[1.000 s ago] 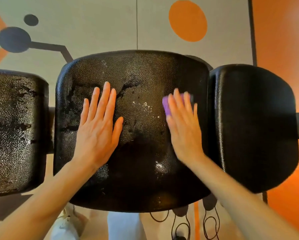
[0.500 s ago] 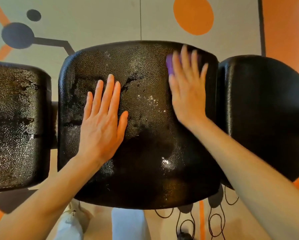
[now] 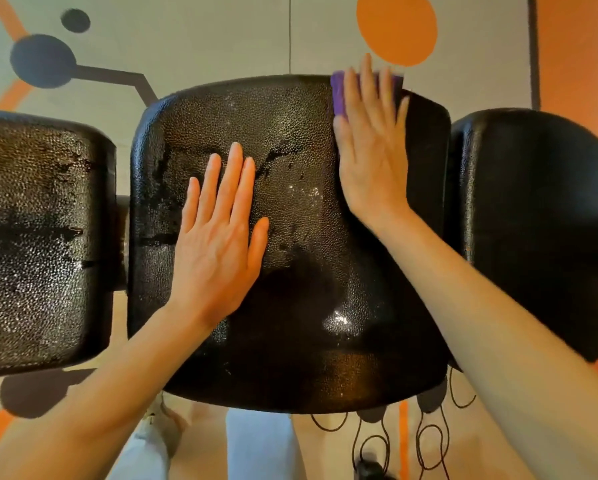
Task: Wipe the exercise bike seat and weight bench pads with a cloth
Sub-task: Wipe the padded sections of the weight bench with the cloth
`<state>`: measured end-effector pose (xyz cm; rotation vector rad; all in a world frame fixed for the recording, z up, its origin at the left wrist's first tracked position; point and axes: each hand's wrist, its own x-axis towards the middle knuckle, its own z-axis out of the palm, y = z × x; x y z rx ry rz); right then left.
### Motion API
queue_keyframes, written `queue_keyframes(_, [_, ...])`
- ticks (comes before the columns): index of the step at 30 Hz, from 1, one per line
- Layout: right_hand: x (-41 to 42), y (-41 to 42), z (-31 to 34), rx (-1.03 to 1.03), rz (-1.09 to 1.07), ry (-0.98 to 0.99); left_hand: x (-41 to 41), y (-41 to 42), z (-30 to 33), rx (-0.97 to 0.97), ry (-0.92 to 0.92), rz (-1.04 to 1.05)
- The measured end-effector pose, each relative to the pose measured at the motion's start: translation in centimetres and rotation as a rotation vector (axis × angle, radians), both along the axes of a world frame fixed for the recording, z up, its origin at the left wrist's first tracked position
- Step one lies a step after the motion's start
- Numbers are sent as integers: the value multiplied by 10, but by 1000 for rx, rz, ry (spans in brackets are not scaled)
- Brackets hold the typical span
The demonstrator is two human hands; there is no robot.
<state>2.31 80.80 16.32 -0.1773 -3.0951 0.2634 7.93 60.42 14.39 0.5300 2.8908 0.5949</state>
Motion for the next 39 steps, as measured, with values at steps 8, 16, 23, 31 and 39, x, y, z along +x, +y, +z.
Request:
queue_keyframes(8, [51,-11,1,45,189,-96,0,-1,0,-2,10,-2])
queue_keyframes(16, [130,-23,12,40,262,-202,0,-1,1,6,14,1])
queue_keyframes(23, [-2,-17,4,51,32,-25,0,-1,1,6,15,-4])
queue_keyframes(31, [123,-14,7,36,288,-213,17,-5,15,55,-55,-79])
queue_keyframes(39, [148,-31,10,-12,79,-176,56,-9,11,11,-122,-105])
